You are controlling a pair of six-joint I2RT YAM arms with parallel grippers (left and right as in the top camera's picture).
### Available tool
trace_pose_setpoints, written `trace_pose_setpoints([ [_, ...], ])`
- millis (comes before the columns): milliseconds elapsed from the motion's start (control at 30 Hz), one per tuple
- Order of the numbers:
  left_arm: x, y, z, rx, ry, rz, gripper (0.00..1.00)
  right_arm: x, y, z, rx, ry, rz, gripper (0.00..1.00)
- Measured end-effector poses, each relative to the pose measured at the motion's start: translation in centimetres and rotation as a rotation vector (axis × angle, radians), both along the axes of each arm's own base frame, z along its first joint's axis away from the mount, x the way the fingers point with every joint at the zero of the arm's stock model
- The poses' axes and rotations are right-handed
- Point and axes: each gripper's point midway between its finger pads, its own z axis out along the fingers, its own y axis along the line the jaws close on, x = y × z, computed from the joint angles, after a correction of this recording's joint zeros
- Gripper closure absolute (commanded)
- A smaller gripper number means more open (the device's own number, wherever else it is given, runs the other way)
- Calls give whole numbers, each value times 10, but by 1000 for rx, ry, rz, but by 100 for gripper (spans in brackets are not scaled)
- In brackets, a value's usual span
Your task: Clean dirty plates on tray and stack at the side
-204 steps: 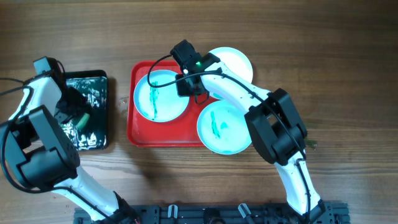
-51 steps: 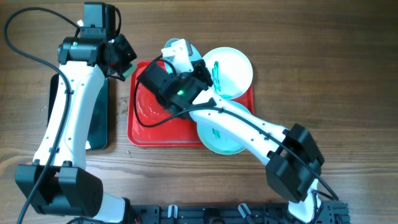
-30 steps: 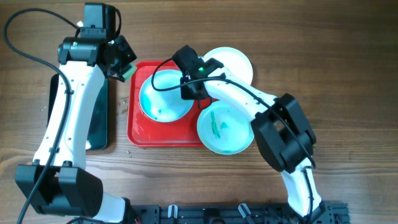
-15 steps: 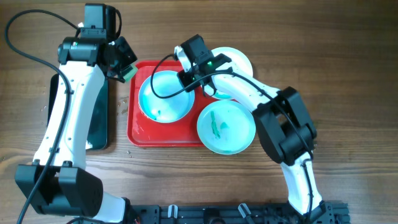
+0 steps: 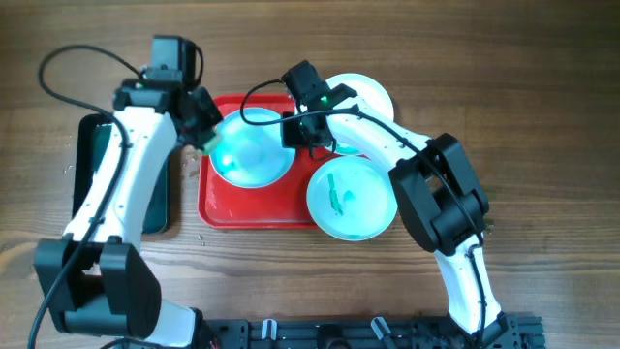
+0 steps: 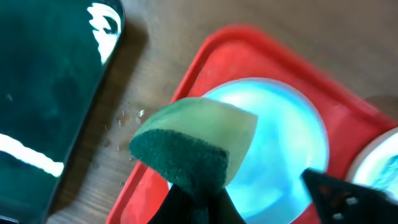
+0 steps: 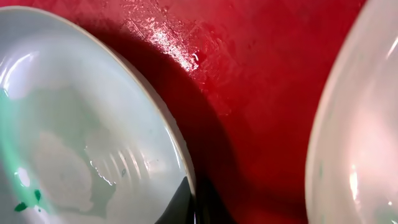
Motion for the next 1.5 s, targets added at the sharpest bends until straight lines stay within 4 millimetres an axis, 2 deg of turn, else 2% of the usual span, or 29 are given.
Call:
trace_pose_setpoints([
  [133,-2,-18,-52,5,-32,-74,96,0,1,0,8,10,-19,96],
  [200,5,-30,-69,13,-104,-138,96,0,1,0,10,10,-20,96],
  [267,-1,-37,-87,33,-121,-178,96,0,2,0,10,10,-20,96],
  [400,-14,-24,-113,119,-139,-184,96,0,2,1,10,8,-17,96],
  [500,-16,-24,-118,136,-147,-208,96,0,2,1,11,7,-17,96],
  [567,-17,-31,-119,121,-147,-265,96,0,2,1,12,7,-17,96],
  [667,-8,-46,-116,84,-204,-349,96,0,2,1,12,7,-16,95],
  [733,7,-49,-109,85,-279,-344,96,0,2,1,11,6,-13,96],
  [833,13,-38,-108,140,-300,-286,96,0,2,1,10,4,-9,96],
  [933,14,-26,-121,201,-273,-245,96,1,3,1,14,-1,-9,96],
  [1067,15,-28,-125,206,-252,-214,96,2,3,1,16,-4,-9,96],
  [1133,13,-34,-126,149,-226,-227,96,2,3,1,14,-6,-6,96],
  [1233,4,-63,-123,-18,-208,-348,96,3,1,1,9,-9,-2,96],
  [1267,3,-65,-123,-25,-207,-371,96,3,1,1,9,-11,1,96],
  [1300,-1,-79,-121,-96,-214,-414,96,3,1,1,9,-12,3,96],
  [1333,1,-82,-120,-122,-236,-431,96,3,1,1,9,-12,3,96],
  [1400,7,-79,-118,-126,-269,-408,96,3,1,1,9,-12,3,96],
  [1433,13,-71,-117,-101,-286,-350,96,3,1,1,9,-12,4,96],
  [1500,22,-41,-116,-4,-308,-196,96,3,1,1,9,-12,4,96],
])
